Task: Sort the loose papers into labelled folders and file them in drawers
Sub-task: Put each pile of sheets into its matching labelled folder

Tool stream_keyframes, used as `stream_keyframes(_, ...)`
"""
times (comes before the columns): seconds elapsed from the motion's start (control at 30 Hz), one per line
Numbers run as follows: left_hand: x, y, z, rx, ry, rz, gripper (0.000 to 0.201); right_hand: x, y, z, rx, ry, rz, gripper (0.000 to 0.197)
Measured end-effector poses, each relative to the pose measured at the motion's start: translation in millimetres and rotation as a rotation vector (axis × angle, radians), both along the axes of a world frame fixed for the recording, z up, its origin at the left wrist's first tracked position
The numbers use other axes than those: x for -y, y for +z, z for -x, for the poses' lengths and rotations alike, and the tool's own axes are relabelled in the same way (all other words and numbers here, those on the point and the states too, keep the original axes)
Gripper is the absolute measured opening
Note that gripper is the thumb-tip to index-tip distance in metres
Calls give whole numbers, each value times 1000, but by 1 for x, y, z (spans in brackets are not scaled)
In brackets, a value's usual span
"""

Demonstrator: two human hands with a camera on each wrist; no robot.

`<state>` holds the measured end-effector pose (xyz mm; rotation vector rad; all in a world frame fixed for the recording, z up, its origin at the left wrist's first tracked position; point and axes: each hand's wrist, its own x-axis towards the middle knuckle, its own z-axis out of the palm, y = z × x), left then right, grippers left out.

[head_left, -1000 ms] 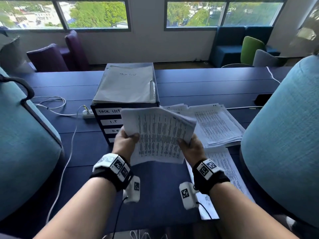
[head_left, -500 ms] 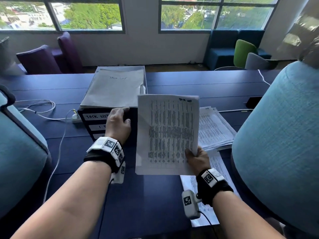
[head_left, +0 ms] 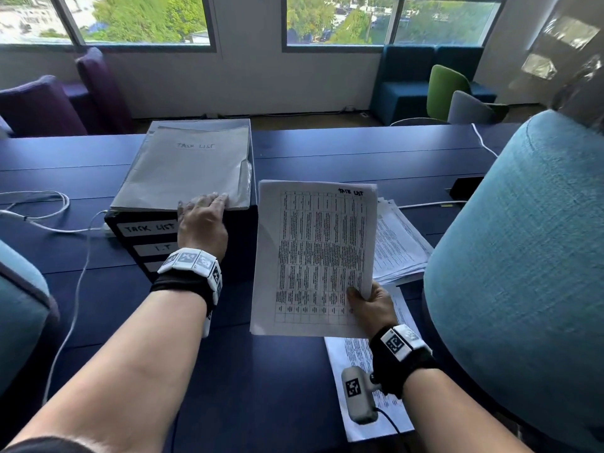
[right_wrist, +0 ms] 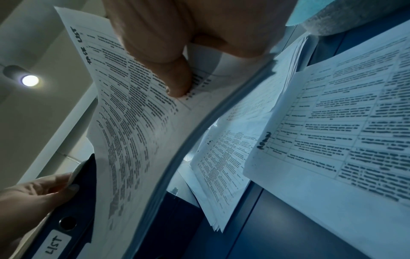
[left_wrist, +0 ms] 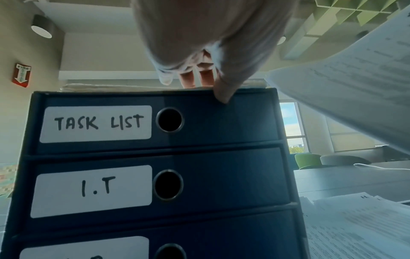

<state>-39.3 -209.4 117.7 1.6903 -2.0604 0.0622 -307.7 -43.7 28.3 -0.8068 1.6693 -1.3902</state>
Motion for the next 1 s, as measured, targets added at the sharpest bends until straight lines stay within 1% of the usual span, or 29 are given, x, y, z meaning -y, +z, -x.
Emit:
stream_keyframes(0.1, -2, 1, -3, -42, 14, 108, 46, 2, 2, 3, 4, 6, 16, 19)
stream_keyframes(0.17, -8, 6, -5, -92, 54, 113, 38, 3, 3, 4, -3, 5, 25, 24)
stream_keyframes(0.27, -16, 14, -9, -157, 113, 112, 31, 4, 2, 4, -15, -5, 18, 24)
stream_keyframes(0.4, -27, 22, -13, -140, 52, 150, 19, 3, 4, 2, -17, -15, 11, 21)
stream_keyframes(0.53, -45, 29, -12, -216, 23, 186, 20, -4, 8, -2, -14, -22, 28, 18)
stream_keyframes(0.6, -59, 29, -12, -211, 12, 223, 21, -7, 9, -5, -6, -30, 35, 18)
stream_keyframes(0.7, -80, 17, -14, -187, -83, 197, 26, -14, 10, -7, 10, -54, 25, 17)
stream_keyframes(0.8, -103, -4, -17, -154, -219, 192, 24, -22, 9, -5, -22, -78, 12, 14)
stream_keyframes(0.93, -134, -24, -17, -112, -252, 242, 20, -32, 5, -2, -93, -112, -47, 15)
stream_keyframes(1.0, -149, -34, -15, -79, -303, 238, 12, -34, 0, 0, -125, -121, -93, 17)
